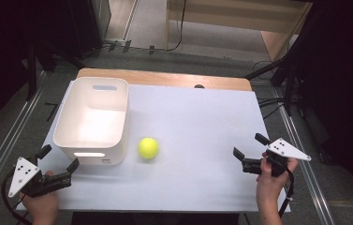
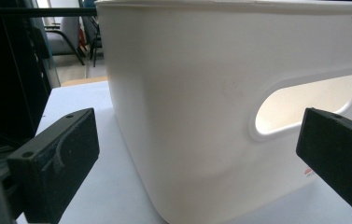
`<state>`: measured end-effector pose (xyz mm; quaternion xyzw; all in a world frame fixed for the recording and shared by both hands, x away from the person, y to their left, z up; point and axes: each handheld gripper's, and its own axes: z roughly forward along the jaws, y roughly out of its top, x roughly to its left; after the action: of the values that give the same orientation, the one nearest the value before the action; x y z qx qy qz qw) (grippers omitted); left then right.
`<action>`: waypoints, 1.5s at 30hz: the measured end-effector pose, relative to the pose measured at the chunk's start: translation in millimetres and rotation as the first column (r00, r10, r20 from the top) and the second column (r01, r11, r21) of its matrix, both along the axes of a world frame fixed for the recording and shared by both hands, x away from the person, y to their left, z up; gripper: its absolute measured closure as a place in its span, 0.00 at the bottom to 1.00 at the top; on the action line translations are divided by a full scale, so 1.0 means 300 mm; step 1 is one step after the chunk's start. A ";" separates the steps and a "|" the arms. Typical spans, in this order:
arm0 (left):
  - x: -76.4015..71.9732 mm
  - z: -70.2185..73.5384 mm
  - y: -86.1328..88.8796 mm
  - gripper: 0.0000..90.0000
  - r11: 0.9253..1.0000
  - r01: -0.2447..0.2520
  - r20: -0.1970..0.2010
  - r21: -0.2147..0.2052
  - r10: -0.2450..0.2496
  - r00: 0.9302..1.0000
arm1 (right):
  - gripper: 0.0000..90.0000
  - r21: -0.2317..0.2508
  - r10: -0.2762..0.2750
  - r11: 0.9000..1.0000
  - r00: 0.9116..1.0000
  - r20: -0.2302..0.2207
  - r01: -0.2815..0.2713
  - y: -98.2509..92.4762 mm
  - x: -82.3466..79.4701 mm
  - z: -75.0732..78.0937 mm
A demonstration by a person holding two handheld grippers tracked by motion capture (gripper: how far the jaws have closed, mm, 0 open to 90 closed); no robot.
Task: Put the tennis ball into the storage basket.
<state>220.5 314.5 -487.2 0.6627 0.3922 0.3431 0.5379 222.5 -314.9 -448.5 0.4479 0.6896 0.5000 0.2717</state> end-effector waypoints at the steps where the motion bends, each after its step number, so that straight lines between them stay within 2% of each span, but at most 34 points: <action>1: 0.000 0.000 0.000 0.00 1.000 0.001 0.002 -0.002 -0.001 1.000 | 0.00 -0.001 0.010 1.000 1.000 -0.003 -0.010 0.007 0.006 0.005; 6: 0.000 0.000 -0.001 0.00 1.000 0.001 0.003 0.001 -0.001 1.000 | 0.00 -0.006 0.057 0.998 0.998 0.001 -0.057 0.047 0.035 0.023; 10: 0.000 0.000 -0.002 0.00 1.000 0.002 0.001 0.005 -0.002 1.000 | 0.00 -0.010 0.074 0.997 0.997 -0.006 -0.074 0.069 0.049 0.031; 12: 0.000 0.000 -0.002 0.00 1.000 0.002 0.002 0.005 -0.002 1.000 | 0.00 -0.028 0.094 0.995 0.996 -0.005 -0.095 0.092 0.063 0.037; 15: 0.000 0.000 -0.002 0.00 1.000 0.003 0.001 0.007 -0.003 1.000 | 0.00 -0.025 0.109 0.994 0.994 -0.020 -0.110 0.111 0.069 0.039; 16: 0.000 0.000 -0.002 0.00 1.000 0.004 0.001 0.006 -0.004 1.000 | 0.00 -0.038 0.123 0.992 0.992 -0.019 -0.124 0.125 0.078 0.041; 26: 0.000 0.000 0.001 0.00 1.000 0.004 -0.001 -0.003 -0.004 1.000 | 0.00 -0.034 0.186 0.982 0.982 -0.037 -0.188 0.183 0.114 0.056; 36: 0.002 0.000 -0.005 0.00 1.000 0.004 -0.004 0.006 -0.004 1.000 | 0.00 -0.057 0.271 0.960 0.961 -0.056 -0.274 0.271 0.161 0.109; 39: 0.003 -0.001 -0.007 0.00 1.000 0.000 -0.004 0.011 0.000 1.000 | 0.00 -0.069 0.300 0.950 0.952 -0.063 -0.304 0.295 0.171 0.116; 40: 0.003 -0.001 -0.007 0.00 1.000 0.000 -0.004 0.011 0.000 1.000 | 0.00 -0.069 0.300 0.950 0.952 -0.063 -0.304 0.295 0.171 0.116; 41: 0.002 -0.001 -0.007 0.00 1.000 0.001 -0.004 0.010 -0.001 1.000 | 0.00 -0.071 0.312 0.946 0.947 -0.069 -0.317 0.311 0.177 0.118; 45: 0.003 -0.001 -0.008 0.00 1.000 0.003 -0.002 0.009 -0.003 1.000 | 0.00 -0.078 0.335 0.937 0.939 -0.077 -0.341 0.342 0.189 0.120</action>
<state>221.5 312.3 -487.5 0.6662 0.3902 0.3432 0.5349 279.3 -212.4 -412.5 0.3255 0.7862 0.4934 0.1800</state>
